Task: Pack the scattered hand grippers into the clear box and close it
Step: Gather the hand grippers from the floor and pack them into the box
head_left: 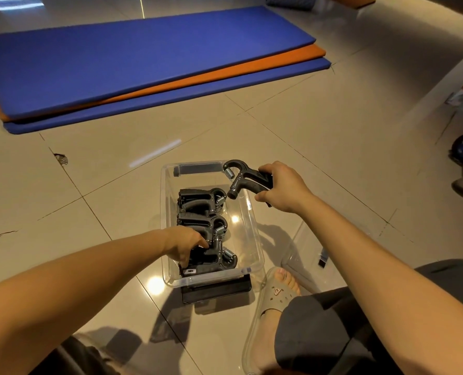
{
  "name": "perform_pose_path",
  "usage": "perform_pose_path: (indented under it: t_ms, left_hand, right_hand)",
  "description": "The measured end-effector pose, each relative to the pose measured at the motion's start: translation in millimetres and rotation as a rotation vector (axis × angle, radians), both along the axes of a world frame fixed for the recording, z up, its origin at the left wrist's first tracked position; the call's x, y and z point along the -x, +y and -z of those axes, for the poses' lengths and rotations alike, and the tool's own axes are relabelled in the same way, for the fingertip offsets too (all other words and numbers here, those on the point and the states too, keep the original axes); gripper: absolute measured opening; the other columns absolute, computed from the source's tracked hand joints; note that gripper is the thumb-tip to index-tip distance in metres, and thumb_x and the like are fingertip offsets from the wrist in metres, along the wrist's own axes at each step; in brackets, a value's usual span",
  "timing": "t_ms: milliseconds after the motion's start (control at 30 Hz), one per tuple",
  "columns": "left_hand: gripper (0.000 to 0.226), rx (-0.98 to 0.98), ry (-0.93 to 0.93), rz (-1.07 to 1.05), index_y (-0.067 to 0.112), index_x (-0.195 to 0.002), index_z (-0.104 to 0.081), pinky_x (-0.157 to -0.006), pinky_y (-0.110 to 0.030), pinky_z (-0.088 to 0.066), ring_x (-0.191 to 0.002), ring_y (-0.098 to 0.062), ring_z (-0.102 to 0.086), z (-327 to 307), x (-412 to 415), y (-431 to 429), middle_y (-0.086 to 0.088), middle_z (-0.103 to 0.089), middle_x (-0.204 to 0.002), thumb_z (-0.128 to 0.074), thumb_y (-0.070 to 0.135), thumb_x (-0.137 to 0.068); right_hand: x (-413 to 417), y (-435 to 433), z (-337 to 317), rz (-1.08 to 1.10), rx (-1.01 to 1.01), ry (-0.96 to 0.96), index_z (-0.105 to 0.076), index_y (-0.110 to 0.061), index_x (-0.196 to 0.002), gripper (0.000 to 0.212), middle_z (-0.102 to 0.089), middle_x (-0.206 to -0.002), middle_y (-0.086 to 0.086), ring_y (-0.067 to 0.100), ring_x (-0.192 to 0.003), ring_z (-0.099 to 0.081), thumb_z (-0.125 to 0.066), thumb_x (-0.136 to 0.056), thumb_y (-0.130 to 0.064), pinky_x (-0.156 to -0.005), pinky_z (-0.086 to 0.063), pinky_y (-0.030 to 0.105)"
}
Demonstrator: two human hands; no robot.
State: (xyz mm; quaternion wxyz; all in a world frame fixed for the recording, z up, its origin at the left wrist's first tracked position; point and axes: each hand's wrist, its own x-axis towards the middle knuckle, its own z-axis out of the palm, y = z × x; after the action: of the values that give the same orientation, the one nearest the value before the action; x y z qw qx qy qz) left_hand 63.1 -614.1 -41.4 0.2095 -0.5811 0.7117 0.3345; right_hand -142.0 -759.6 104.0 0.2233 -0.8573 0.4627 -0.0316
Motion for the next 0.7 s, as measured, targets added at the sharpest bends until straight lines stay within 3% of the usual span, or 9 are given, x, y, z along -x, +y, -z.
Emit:
perform_pose_path:
  t_ms: [100, 200, 367, 500, 600, 700]
  left_hand:
    - [0.063, 0.05, 0.02, -0.004, 0.023, -0.146, -0.05, -0.099, -0.031, -0.047, -0.115, -0.02, -0.058, 0, 0, 1, -0.001, -0.062, -0.129, -0.067, 0.011, -0.087]
    - [0.055, 0.082, 0.028, -0.01, 0.023, -0.144, -0.052, -0.097, -0.031, -0.048, -0.116, -0.02, -0.059, 1, 0, 3, 0.0, -0.062, -0.131, -0.06, 0.01, -0.092]
    - [0.044, 0.121, 0.121, -0.092, 0.023, -0.131, -0.058, -0.087, -0.027, -0.046, -0.104, -0.016, -0.061, -7, -3, 2, 0.0, -0.066, -0.12, -0.066, 0.014, -0.089]
    - [0.049, 0.221, 0.179, -0.282, 0.017, -0.139, -0.054, -0.102, -0.031, -0.048, -0.122, -0.018, -0.059, -38, -22, -8, -0.001, -0.061, -0.135, -0.067, 0.02, -0.092]
    - [0.043, 0.399, 0.405, -0.605, 0.012, -0.134, -0.061, -0.098, -0.029, -0.049, -0.116, -0.017, -0.062, -76, -37, -23, -0.004, -0.066, -0.131, -0.068, 0.026, -0.093]
    - [0.022, 0.403, 0.866, -1.006, 0.018, -0.113, -0.073, -0.081, -0.024, -0.053, -0.097, -0.013, -0.069, -115, -33, -32, -0.004, -0.074, -0.11, -0.068, 0.029, -0.095]
  right_hand:
    - [1, 0, 1, -0.003, 0.003, 0.005, -0.062, -0.016, -0.131, 0.059, -0.058, -0.113, 0.004, 0.025, -0.096, -0.059, -0.084, -0.076, -0.024, -0.084, -0.052, 0.041]
    - [1, -1, 2, -0.007, 0.004, 0.006, -0.062, -0.016, -0.131, 0.059, -0.059, -0.113, 0.004, 0.025, -0.096, -0.059, -0.083, -0.076, -0.024, -0.083, -0.051, 0.039]
    - [0, -3, 2, -0.007, 0.013, 0.003, -0.06, -0.015, -0.133, 0.062, -0.056, -0.113, 0.003, 0.022, -0.095, -0.053, -0.083, -0.077, -0.024, -0.079, -0.042, 0.033]
    - [-2, -3, 1, -0.003, 0.016, 0.012, -0.063, -0.015, -0.127, 0.054, -0.056, -0.108, 0.003, 0.024, -0.092, -0.055, -0.082, -0.077, -0.025, -0.075, -0.041, 0.032]
    - [-5, -1, -1, 0.009, 0.029, 0.014, -0.064, -0.015, -0.122, 0.05, -0.055, -0.107, 0.003, 0.025, -0.091, -0.056, -0.082, -0.077, -0.025, -0.073, -0.041, 0.032]
    - [-11, 2, -2, 0.022, 0.053, -0.019, -0.065, -0.017, -0.117, 0.044, -0.054, -0.104, 0.001, 0.023, -0.089, -0.056, -0.081, -0.078, -0.026, -0.072, -0.042, 0.031]
